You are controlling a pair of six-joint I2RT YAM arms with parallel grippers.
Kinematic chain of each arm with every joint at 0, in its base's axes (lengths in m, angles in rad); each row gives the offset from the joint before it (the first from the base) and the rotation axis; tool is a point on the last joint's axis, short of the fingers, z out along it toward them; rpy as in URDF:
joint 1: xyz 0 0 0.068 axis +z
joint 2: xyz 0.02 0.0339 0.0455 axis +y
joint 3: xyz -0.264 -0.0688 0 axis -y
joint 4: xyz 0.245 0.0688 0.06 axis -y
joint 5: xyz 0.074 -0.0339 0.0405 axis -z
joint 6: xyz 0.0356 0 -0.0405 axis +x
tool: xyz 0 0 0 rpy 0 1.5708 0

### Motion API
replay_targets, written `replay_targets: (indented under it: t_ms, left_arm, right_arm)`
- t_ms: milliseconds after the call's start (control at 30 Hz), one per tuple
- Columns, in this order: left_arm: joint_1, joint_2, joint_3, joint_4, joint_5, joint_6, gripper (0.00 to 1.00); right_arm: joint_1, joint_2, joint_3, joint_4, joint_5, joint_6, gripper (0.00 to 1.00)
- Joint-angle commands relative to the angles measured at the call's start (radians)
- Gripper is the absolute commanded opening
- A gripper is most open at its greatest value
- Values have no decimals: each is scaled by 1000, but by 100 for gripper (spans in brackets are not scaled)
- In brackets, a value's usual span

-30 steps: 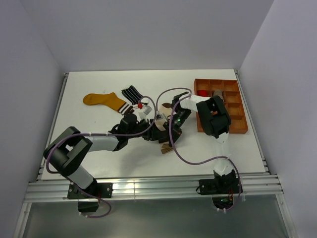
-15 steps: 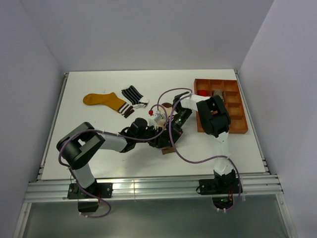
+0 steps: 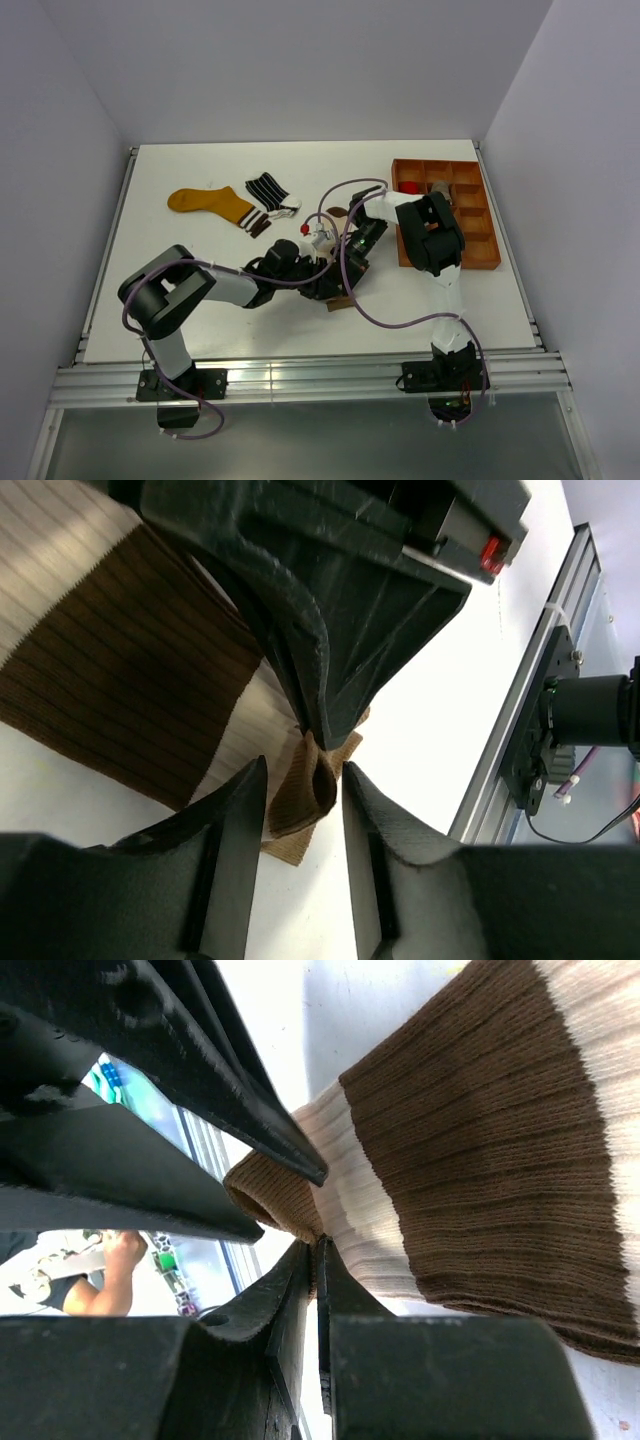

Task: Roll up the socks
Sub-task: Roll the sock at the center of the board.

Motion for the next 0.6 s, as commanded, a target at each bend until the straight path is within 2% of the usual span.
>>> replay_targets:
  t_ms: [0,67,100,167,200,300,433,567]
  left_arm:
    - [-11,8,17,-10,-9,34,39]
    - [-11,13,17,-11,-10,29,35]
    - [-11,16,17,-16,-13,23,28]
    - [-11,20,13,-16,-19,12,21]
    - [-11,23,9,-16,-21,0,12]
    - [-11,28,-10,6,-21,-31,0]
    - [-2,39,-35,33,-6,-80,0]
    - [21,55,-44,39,16,-141,0]
  right_arm:
    - [-9,-5,38,16,1,27,11]
    - [-9,-11,36,37,7,36,11]
    - [-9,-17,27,50,10,53,11]
    - [-9,-46,10,85,19,63,13]
    - [-9,-57,-10,103,22,82,15]
    - [-12,-123,-59,168,27,105,21]
    - [-38,-209,-114,247,24,143,32]
    - [-98,-287,-154,325,16,186,35]
